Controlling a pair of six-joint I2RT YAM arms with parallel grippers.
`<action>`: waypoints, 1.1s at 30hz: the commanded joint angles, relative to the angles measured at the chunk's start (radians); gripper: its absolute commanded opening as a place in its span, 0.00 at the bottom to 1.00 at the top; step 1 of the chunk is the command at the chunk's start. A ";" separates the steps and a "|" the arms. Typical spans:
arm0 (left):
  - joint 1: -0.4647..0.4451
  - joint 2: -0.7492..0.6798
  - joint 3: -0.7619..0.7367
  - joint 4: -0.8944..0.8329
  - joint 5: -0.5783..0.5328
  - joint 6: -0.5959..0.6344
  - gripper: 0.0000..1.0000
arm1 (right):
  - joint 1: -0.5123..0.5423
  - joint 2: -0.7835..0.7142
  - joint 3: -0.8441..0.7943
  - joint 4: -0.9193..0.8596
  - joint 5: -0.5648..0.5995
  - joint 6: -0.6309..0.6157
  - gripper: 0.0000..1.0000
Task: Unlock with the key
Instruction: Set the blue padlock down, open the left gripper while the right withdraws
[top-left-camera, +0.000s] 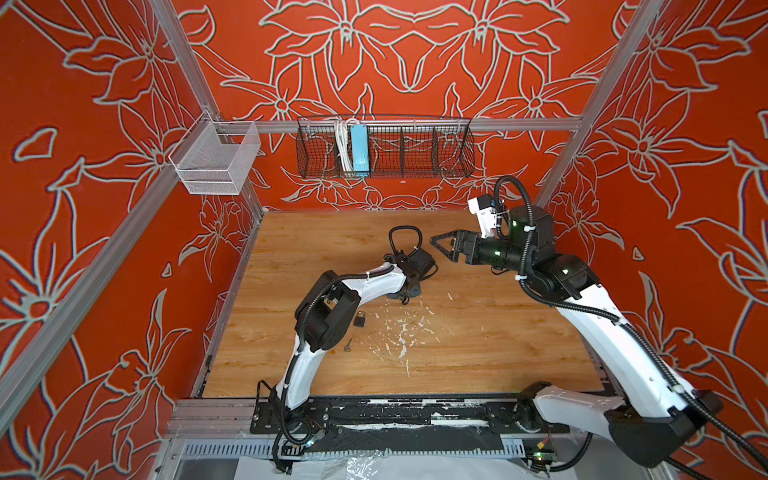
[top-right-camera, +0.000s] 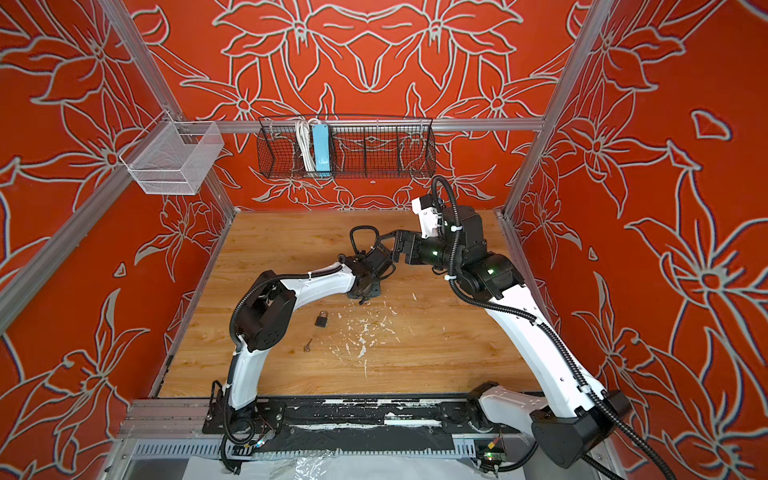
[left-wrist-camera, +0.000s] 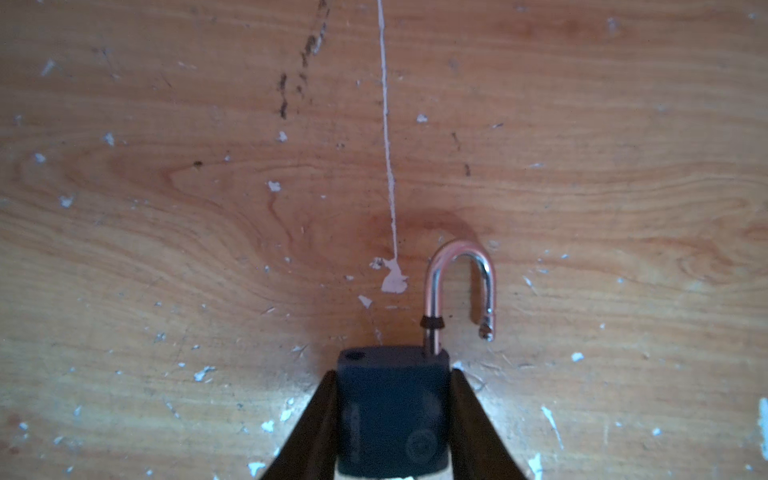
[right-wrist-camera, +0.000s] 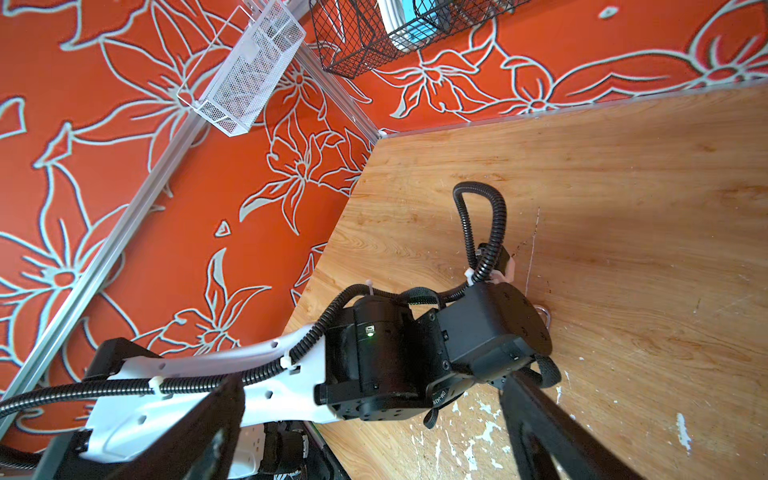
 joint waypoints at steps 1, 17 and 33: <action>0.009 0.026 0.032 -0.050 0.020 -0.027 0.07 | -0.005 0.017 0.021 0.050 -0.033 0.034 0.97; 0.009 -0.051 0.017 -0.066 0.058 -0.055 0.63 | -0.005 0.014 0.016 0.052 -0.079 0.029 0.97; 0.054 -0.561 -0.383 0.049 0.041 -0.101 0.82 | 0.042 -0.035 -0.084 0.134 -0.082 0.009 0.97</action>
